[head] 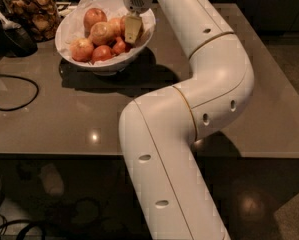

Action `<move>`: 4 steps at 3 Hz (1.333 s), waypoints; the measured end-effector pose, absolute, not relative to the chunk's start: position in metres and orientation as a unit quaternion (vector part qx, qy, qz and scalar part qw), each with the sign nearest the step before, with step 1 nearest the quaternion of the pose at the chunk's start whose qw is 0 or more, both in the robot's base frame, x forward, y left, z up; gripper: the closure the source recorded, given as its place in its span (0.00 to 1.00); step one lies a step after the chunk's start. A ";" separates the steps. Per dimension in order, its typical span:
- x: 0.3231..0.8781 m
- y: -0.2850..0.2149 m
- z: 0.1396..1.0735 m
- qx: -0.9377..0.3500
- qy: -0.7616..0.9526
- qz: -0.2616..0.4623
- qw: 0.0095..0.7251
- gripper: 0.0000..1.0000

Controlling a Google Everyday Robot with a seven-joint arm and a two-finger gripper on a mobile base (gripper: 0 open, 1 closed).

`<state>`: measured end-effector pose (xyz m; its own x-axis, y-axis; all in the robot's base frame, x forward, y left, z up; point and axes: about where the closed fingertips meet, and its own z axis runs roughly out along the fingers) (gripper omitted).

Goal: Pick apple from white bowl

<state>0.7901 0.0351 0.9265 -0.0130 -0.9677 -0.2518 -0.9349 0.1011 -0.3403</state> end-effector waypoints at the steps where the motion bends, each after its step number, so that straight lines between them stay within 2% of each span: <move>1: 0.788 0.038 0.946 -0.665 0.709 -0.041 0.233 1.00; 4: 0.761 0.044 0.999 -0.669 0.692 -0.021 0.273 1.00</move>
Offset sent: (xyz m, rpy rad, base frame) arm -0.0419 -0.0009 0.0391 0.0412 -0.0482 -0.0107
